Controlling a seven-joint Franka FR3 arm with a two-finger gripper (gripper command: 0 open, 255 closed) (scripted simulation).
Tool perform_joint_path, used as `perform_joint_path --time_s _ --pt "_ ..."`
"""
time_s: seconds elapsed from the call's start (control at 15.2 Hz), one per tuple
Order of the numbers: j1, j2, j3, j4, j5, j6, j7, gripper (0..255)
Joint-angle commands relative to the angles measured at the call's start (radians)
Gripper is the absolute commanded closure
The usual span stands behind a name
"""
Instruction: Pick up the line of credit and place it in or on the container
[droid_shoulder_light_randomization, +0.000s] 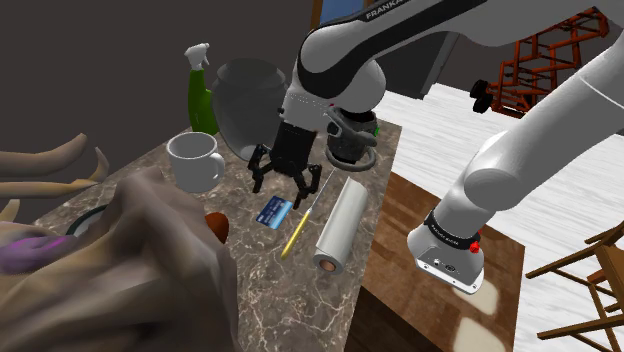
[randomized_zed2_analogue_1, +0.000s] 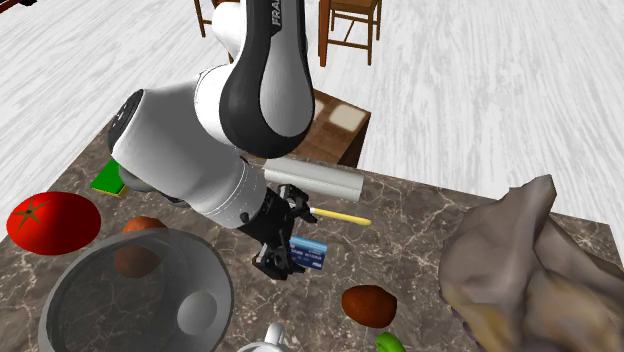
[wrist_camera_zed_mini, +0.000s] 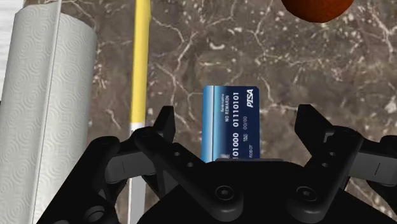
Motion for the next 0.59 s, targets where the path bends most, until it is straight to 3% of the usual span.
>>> perform_joint_path --time_s 0.0,0.33,0.53 --pt "0.006 0.027 0.015 0.0 0.018 0.037 0.007 0" --pt "0.024 0.105 0.053 -0.002 0.042 0.132 -0.005 0" --pt "0.024 0.105 0.053 -0.002 0.042 0.132 -0.005 0"
